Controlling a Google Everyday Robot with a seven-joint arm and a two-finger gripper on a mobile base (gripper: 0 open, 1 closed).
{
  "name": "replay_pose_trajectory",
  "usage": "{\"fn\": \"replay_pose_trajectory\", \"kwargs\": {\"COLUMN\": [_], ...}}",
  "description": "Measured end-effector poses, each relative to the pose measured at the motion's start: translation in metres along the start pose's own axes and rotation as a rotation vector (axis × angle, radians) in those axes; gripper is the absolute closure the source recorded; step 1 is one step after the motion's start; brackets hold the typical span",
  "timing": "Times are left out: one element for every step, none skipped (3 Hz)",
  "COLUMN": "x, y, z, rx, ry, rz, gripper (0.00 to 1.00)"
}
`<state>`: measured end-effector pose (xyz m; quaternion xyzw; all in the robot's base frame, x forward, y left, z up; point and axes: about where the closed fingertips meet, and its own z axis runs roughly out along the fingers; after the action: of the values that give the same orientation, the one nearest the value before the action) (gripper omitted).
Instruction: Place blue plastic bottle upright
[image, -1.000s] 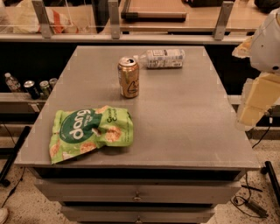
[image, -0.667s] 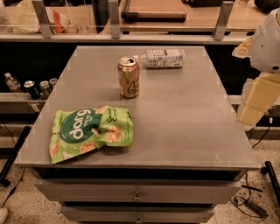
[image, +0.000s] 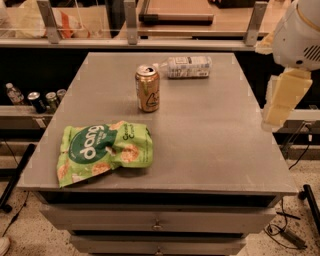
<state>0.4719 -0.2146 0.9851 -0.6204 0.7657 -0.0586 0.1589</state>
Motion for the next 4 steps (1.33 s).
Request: {"fn": "replay_pose_trajectory", "kwargs": {"x": [-0.004,-0.008,-0.022,-0.022], "y": [-0.03,-0.06,-0.112,-0.112], "z": [0.005,0.013,0.048,0.048], "rx": [0.016,0.024,0.049,0.05], "ry": [0.026,0.044,0.078,0.077], "rz": [-0.033,-0.054,-0.031,-0.031], "gripper": [0.0,0.0,0.0,0.0]}}
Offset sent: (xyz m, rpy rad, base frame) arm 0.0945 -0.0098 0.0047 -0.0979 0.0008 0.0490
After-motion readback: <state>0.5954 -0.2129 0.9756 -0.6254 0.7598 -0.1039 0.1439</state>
